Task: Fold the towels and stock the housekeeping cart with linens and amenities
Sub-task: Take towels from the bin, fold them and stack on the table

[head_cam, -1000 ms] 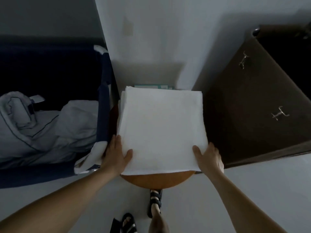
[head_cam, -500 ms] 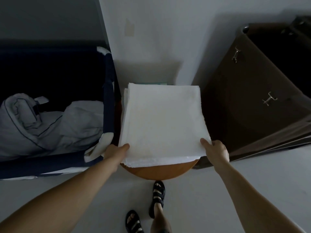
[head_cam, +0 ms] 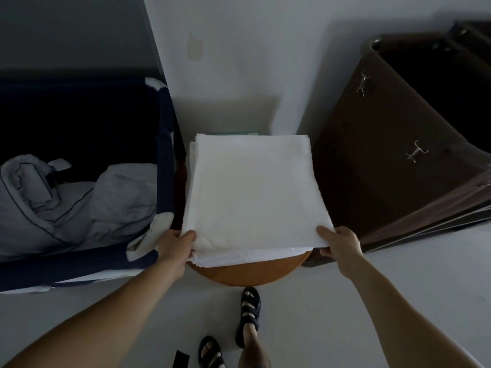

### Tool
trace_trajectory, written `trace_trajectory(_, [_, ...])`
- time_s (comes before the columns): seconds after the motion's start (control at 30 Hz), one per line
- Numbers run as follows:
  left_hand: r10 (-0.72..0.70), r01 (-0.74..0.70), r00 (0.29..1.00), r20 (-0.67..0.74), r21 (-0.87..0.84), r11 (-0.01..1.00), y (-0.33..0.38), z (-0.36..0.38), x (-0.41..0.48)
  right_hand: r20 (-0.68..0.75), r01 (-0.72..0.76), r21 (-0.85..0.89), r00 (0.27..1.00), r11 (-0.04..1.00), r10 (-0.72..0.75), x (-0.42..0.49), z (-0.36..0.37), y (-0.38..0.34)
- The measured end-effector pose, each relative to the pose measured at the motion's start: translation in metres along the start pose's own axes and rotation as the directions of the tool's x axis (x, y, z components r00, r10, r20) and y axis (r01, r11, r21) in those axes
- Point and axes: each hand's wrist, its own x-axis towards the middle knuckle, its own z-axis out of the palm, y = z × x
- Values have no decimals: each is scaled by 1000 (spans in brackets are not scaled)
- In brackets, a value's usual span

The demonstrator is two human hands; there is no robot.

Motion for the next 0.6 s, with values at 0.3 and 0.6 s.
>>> trace_trajectory(0.3, [-239,259,942,237,-55,964,22,3,21,155,-191,103,972,976,174,24,5,-18])
trace_trajectory(0.6, [19,0,984,179,-107,994,159,8,4,178,62,225,978,972,-104,18,1,-135])
